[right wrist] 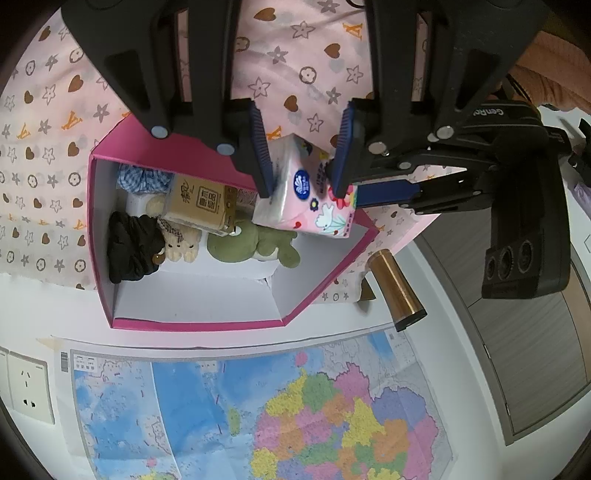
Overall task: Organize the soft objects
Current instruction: 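Hold the pink floral pack at the box rim and ease it inward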
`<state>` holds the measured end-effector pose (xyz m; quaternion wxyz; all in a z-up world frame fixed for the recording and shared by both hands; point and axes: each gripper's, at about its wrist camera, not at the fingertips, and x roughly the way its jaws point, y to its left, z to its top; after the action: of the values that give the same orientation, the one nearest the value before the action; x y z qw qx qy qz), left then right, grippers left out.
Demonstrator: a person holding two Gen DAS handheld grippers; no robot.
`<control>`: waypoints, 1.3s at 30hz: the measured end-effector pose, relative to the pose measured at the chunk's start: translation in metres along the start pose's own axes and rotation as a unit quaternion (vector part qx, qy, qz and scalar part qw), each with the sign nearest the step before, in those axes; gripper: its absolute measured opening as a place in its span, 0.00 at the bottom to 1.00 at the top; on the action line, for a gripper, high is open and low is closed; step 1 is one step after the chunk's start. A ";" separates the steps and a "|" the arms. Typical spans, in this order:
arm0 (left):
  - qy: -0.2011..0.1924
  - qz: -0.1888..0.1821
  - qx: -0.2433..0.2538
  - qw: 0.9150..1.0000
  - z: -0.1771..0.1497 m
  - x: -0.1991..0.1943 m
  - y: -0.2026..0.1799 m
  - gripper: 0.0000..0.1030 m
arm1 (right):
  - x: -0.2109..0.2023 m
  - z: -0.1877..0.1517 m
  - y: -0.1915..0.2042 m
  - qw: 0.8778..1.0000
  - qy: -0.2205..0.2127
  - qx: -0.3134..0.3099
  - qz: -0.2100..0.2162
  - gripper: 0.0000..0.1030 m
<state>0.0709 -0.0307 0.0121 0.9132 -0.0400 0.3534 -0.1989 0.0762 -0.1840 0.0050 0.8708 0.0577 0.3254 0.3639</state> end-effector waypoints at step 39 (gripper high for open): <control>-0.005 0.008 0.007 1.000 0.010 0.009 0.003 0.35 | 0.002 0.015 -0.005 1.000 -0.006 -0.005 -0.004 0.35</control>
<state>0.0848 -0.0317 0.0135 0.9166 -0.0320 0.3481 -0.1943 0.0896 -0.1846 0.0140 0.8746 0.0549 0.3184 0.3616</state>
